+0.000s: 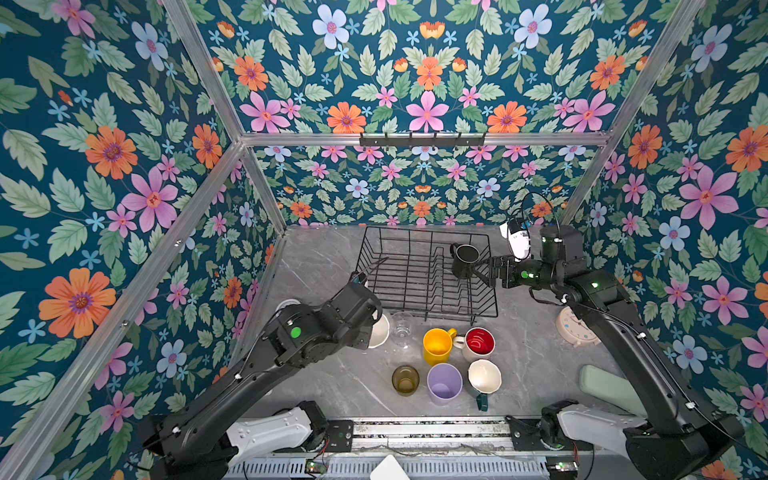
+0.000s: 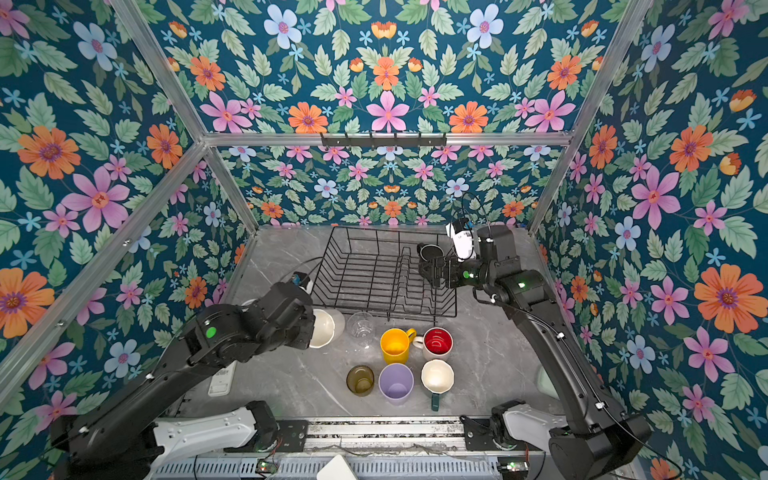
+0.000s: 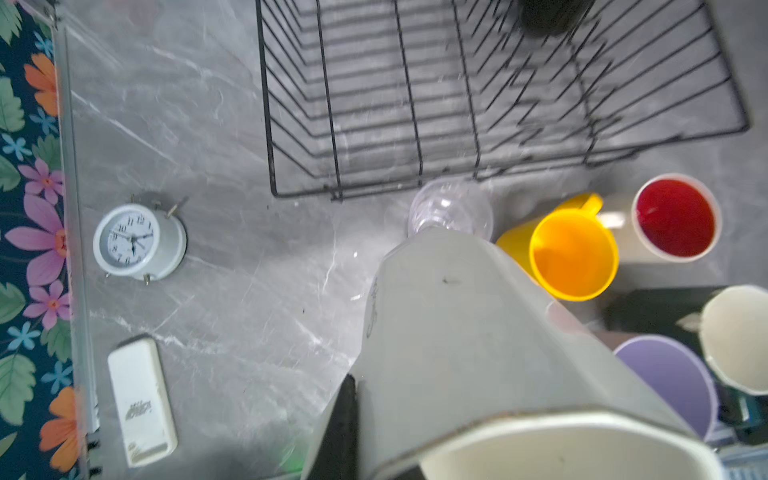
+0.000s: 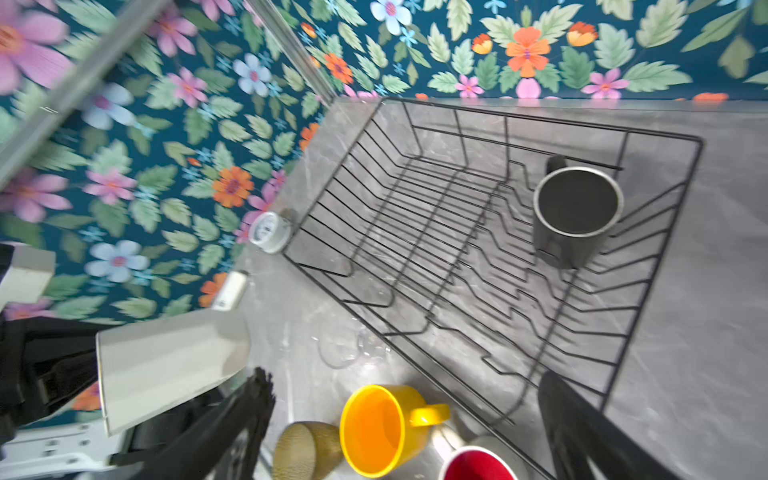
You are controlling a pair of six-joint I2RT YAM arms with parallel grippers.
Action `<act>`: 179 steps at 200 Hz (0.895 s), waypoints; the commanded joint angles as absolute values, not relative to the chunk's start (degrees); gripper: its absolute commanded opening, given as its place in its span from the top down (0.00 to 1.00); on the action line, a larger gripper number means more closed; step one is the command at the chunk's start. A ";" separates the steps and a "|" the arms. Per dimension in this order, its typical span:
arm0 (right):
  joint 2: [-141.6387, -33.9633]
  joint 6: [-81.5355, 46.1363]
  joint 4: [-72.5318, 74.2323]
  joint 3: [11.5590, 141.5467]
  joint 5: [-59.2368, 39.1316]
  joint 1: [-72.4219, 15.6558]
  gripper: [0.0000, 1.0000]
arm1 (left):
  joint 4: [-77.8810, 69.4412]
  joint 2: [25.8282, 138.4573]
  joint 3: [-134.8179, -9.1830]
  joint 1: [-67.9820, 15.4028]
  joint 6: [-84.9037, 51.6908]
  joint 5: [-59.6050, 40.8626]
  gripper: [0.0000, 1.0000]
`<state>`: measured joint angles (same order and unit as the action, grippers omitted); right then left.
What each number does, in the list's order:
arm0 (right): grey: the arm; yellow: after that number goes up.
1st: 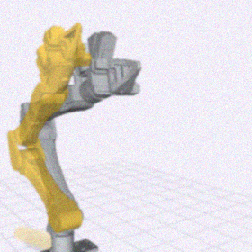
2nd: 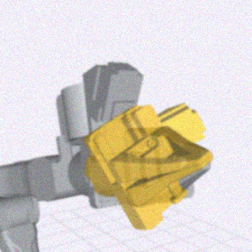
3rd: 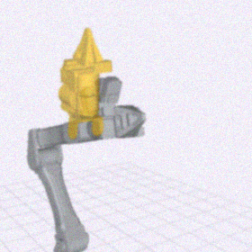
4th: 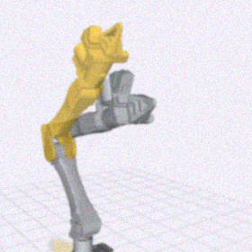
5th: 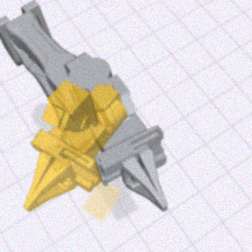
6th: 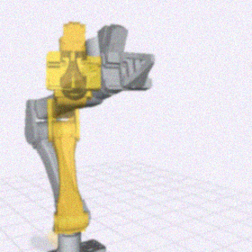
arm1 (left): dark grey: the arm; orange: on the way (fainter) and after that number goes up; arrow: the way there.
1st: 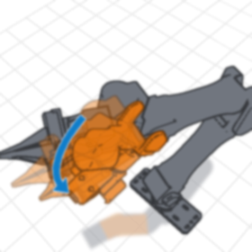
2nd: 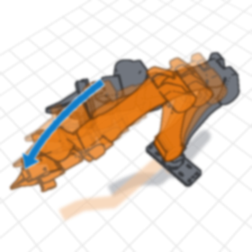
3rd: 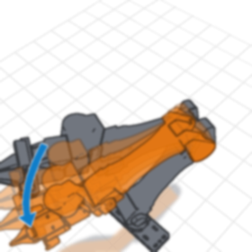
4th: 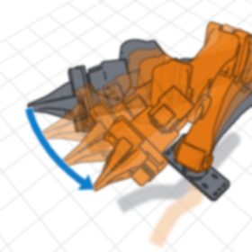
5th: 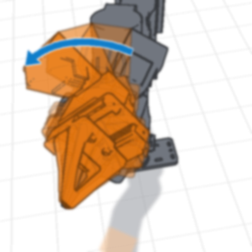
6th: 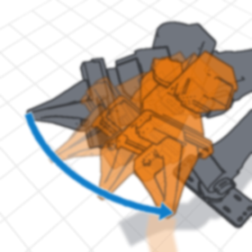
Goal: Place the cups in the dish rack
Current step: 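Grasp the white mug with the left gripper and lift it toward the rack, then hold the white mug over the rack in the left gripper while right gripper grasps it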
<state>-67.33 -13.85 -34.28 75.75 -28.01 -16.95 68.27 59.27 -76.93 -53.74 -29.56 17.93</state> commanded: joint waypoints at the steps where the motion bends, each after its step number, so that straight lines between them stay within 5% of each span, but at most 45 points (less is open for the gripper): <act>1: -66.30 -17.92 -24.58 73.78 -38.09 -16.36 0.01 | 54.29 58.89 -76.29 -52.73 -27.32 18.53 1.00; 59: -64.44 -30.32 -5.03 64.51 -55.42 -9.88 0.01 | 29.10 56.53 -64.52 -33.64 -27.33 -15.10 1.00; 125: -63.59 -30.36 0.29 61.95 -61.23 -9.80 0.01 | 6.93 60.56 -57.13 -30.59 -36.74 -38.72 1.00; 179: -61.52 -29.92 4.57 58.95 -62.11 -10.93 0.01 | -10.38 61.94 -51.13 -30.32 -45.79 -46.21 1.00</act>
